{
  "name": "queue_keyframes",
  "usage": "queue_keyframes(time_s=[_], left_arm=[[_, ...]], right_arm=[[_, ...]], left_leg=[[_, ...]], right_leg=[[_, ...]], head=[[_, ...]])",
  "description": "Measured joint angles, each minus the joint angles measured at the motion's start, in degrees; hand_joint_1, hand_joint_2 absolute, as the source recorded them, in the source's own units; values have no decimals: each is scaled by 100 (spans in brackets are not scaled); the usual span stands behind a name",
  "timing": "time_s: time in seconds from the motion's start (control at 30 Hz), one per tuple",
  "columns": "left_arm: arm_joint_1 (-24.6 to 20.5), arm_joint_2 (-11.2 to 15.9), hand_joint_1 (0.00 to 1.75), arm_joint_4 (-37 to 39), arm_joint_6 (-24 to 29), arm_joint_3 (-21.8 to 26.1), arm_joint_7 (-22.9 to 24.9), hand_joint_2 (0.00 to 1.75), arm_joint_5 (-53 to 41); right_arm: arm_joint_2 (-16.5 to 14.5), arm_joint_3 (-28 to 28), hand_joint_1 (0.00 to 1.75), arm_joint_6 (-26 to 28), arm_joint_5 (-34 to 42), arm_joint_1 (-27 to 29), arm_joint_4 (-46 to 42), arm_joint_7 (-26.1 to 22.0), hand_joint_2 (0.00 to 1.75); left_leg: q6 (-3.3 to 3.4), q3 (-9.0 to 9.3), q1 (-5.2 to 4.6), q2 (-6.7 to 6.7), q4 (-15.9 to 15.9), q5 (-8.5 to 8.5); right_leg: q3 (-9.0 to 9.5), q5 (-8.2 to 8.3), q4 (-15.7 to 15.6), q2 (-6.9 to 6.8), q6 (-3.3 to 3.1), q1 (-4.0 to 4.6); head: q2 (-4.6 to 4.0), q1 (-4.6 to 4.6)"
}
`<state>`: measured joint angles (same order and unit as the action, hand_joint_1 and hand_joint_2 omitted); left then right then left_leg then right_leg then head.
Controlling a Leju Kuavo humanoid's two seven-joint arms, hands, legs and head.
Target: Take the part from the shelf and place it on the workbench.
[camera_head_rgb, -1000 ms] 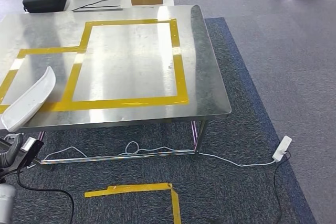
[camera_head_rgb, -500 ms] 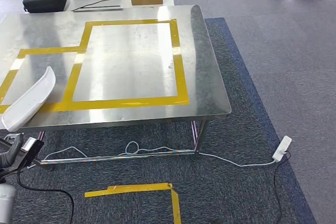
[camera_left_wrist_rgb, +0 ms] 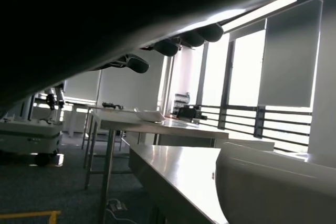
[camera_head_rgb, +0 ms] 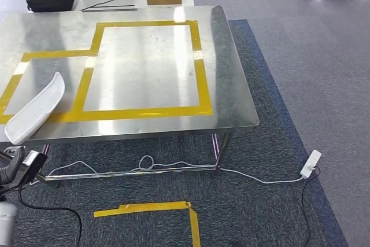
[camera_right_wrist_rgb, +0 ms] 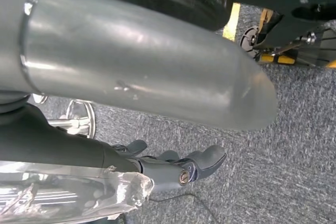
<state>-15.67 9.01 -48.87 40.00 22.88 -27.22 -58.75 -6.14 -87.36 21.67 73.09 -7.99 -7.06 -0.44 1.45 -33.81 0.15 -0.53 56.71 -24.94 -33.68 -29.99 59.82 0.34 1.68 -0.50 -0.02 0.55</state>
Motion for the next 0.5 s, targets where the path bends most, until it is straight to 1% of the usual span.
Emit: queue_keyframes(time_s=[0.03, 0.07, 0.1, 0.13, 0.17, 0.2, 0.23, 0.27, 0.3, 0.33, 0.37, 0.43, 0.47, 0.5], left_arm=[[3, -3, 0, 1, -1, -1, 4, 0, 1], [6, -8, 0, 3, -1, -1, 11, 0, 1], [14, -13, 0, 6, -1, -2, 26, 0, 2], [23, -20, 0, 9, 0, -3, 41, 0, 2], [32, -26, 0, 13, 0, -3, 54, 0, 2], [40, -32, 0, 16, 0, -4, 63, 0, 3], [45, -35, 0, 20, 0, -4, 64, 0, 3], [47, -34, 0, 22, 0, -4, 64, 0, 4], [44, -31, 0, 23, 1, -4, 64, 0, 4], [41, -27, 0, 23, 2, -4, 64, 0, 4], [39, -22, 0, 23, 3, -5, 65, 0, 4], [44, -18, 0, 24, 4, -7, 75, 0, 6], [52, -15, 0, 24, 4, -8, 85, 0, 9], [58, -11, 0, 24, 4, -10, 98, 0, 13]], right_arm=[[5, 0, 0, -2, 1, 0, 0, 4, 0], [10, 0, 0, -4, 1, 2, 0, 9, 0], [15, 0, 0, -6, 2, 4, 0, 15, 0], [20, 0, 0, -7, 3, 8, 0, 19, 0], [23, 0, 0, -8, 4, 11, 0, 23, 0], [27, 0, 0, -8, 4, 12, 0, 27, 0], [31, 0, 0, -8, 4, 9, 0, 28, 0], [34, 0, 0, -8, 4, 2, 0, 28, 0], [38, 0, 0, -8, 4, -4, 0, 28, 0], [39, 0, 0, -9, 4, -9, 0, 28, 0], [39, 0, 0, -9, 4, -12, 0, 28, 0], [39, 0, 0, -10, 4, -7, 0, 29, 0], [39, 0, 0, -10, 5, -7, 0, 29, 0], [39, 0, 0, -9, 6, -7, 0, 29, 0]], left_leg=[[13, -10, 9, 9, -15, 16], [19, -29, 10, 12, -16, 27], [19, -53, 11, 15, -14, 39], [13, -76, 13, 18, -13, 55], [-1, -99, 18, 18, -11, 72], [-19, -118, 27, 18, -9, 89], [-43, -134, 39, 16, -5, 107], [-72, -148, 44, 13, -1, 126], [-106, -161, 47, 9, 3, 147], [-144, -171, 45, 3, 8, 172], [-185, -182, 41, -2, 11, 202], [-259, -200, 51, -10, 13, 250], [-288, -230, 60, -8, 56, 195], [-311, -289, 69, -4, 191, 44]], right_leg=[[-121, -210, 293, -2, 12, -6], [-268, -433, 674, -3, 23, -11], [-416, -606, 1054, -3, 34, -16], [-505, -685, 1306, -3, 45, -18], [-493, -650, 1347, -4, 53, -20], [-360, -512, 1149, -5, 59, -22], [-124, -324, 757, -6, 61, -27], [134, -195, 314, -3, 65, -27], [339, -82, -24, 12, 46, -22], [458, -35, -229, 26, 23, -15], [484, -31, -283, 40, -10, -5], [423, 28, -268, 42, -99, 0], [390, 62, -270, 34, -151, -2], [349, 107, -277, 23, -207, -3]], head=[[1, -6], [1, -12], [1, -14], [1, -13], [1, -14], [0, -14], [1, -14], [1, -16], [1, -13], [1, -12], [1, -9], [1, -6], [1, 1], [0, 8]])
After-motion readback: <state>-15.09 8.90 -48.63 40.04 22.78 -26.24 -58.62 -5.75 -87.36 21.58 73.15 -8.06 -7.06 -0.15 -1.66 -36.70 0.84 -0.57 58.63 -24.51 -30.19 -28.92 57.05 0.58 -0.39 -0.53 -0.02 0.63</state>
